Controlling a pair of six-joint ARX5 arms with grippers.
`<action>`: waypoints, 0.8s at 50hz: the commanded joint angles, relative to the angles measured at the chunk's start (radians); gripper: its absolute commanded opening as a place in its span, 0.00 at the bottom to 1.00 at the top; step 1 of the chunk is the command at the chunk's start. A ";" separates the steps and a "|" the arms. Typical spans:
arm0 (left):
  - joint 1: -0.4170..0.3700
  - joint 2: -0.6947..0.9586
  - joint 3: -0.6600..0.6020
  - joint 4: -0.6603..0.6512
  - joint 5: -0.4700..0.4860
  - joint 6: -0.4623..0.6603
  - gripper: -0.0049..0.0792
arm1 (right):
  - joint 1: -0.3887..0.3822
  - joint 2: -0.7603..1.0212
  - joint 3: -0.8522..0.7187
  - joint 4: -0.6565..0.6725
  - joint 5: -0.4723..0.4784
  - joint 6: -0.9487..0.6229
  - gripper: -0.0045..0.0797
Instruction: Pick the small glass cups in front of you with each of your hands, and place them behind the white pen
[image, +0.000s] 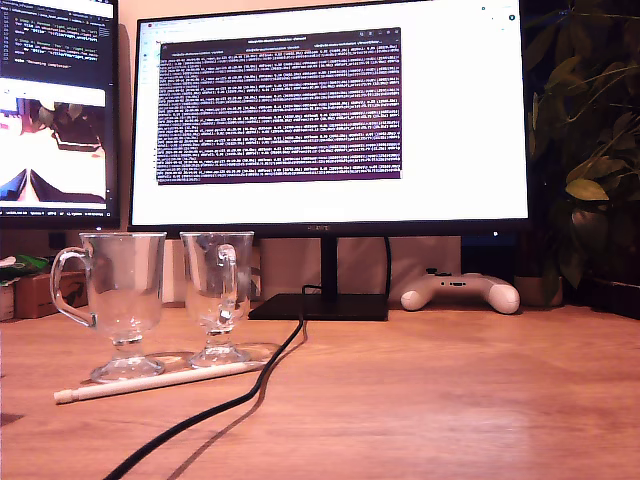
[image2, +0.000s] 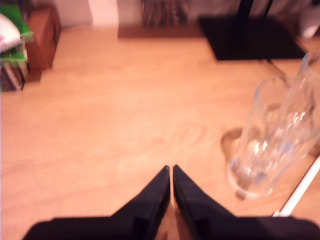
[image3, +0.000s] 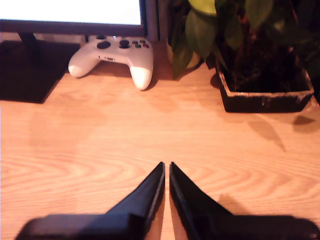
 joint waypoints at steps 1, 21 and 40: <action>-0.003 0.000 -0.023 0.039 -0.007 0.007 0.04 | -0.013 -0.023 -0.050 0.057 0.000 0.014 0.04; -0.003 -0.088 -0.204 0.174 -0.007 0.003 0.04 | -0.037 -0.184 -0.237 0.183 -0.009 0.024 0.04; -0.003 -0.330 -0.274 0.082 -0.024 -0.025 0.04 | -0.037 -0.389 -0.354 0.179 -0.032 0.023 0.04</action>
